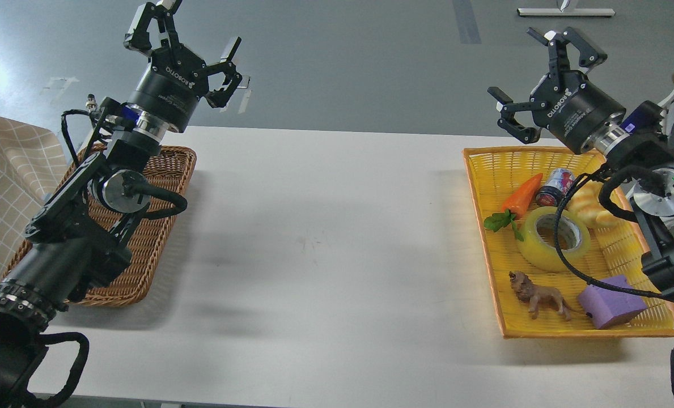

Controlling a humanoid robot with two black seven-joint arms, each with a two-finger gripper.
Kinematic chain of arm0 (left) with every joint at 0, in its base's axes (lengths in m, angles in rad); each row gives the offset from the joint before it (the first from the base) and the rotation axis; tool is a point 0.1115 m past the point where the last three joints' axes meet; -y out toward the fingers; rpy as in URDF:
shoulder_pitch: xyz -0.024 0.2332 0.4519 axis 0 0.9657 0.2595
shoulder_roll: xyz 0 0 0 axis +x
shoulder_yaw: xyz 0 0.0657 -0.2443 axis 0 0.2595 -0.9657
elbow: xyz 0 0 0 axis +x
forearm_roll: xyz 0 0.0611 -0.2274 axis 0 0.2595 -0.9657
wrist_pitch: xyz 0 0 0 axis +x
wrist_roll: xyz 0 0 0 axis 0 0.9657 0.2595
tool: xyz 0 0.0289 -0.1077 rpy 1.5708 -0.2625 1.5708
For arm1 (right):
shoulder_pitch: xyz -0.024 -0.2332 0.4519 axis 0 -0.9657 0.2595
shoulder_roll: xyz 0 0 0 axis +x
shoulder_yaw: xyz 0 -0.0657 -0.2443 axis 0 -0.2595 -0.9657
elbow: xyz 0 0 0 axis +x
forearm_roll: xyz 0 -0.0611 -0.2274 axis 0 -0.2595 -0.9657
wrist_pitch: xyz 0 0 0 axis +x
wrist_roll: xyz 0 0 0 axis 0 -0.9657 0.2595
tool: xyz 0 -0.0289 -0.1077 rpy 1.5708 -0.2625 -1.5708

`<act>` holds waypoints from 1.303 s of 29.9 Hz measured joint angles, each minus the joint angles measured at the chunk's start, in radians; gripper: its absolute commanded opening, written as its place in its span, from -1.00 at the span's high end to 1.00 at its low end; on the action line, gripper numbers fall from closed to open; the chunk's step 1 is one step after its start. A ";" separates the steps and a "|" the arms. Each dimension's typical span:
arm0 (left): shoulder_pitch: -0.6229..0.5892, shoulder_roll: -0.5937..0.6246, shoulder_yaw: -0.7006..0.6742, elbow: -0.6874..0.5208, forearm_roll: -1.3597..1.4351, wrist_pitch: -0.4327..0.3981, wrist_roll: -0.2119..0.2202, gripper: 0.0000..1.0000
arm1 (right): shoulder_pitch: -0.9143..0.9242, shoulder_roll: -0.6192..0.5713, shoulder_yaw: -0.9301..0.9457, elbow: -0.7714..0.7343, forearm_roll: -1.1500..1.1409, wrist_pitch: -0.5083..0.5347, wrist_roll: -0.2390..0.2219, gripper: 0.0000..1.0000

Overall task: Place and transfer tape with both arms
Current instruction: 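Move the right gripper out and around toward the yellow basket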

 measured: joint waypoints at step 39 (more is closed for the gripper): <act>0.001 0.001 0.000 -0.003 0.000 0.000 0.000 -0.96 | 0.056 -0.391 -0.277 0.323 -0.933 0.000 -0.003 -1.00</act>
